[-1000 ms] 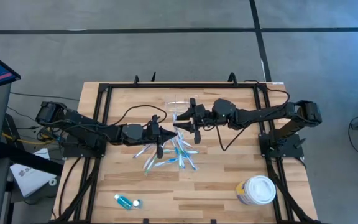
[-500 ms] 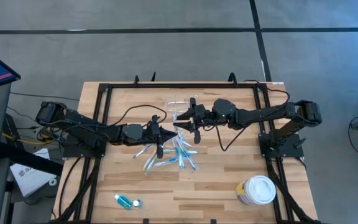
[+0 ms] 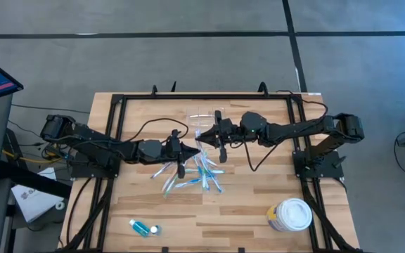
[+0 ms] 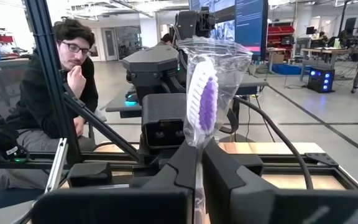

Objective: Pick & Place toothbrushing station
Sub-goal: Put the violet toothbrush into the transparent organizer

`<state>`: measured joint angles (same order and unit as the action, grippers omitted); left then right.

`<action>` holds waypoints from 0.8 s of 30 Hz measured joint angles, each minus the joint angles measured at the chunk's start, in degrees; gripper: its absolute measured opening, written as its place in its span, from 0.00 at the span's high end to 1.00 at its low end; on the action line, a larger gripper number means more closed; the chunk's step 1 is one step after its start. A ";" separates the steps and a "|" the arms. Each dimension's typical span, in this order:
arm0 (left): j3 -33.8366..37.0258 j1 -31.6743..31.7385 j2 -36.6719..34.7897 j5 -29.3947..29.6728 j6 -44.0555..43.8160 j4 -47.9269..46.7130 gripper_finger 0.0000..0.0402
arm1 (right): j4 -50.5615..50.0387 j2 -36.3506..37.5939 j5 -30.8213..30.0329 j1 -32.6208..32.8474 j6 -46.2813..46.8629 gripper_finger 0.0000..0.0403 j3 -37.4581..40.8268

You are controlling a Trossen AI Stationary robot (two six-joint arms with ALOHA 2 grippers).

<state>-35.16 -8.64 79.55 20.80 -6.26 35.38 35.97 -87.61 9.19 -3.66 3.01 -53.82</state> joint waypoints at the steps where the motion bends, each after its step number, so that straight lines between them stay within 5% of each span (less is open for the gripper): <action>1: 0.01 0.00 0.00 0.00 -0.01 0.00 1.00 | -0.06 0.00 0.00 0.00 -0.05 0.99 0.00; 24: 0.52 0.00 -0.44 4.70 -0.15 -0.69 1.00 | -7.12 2.08 1.30 -5.02 -1.66 1.00 -0.12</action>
<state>-34.63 -8.64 79.11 25.50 -6.42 34.68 28.85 -85.53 10.49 -8.68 1.34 -53.94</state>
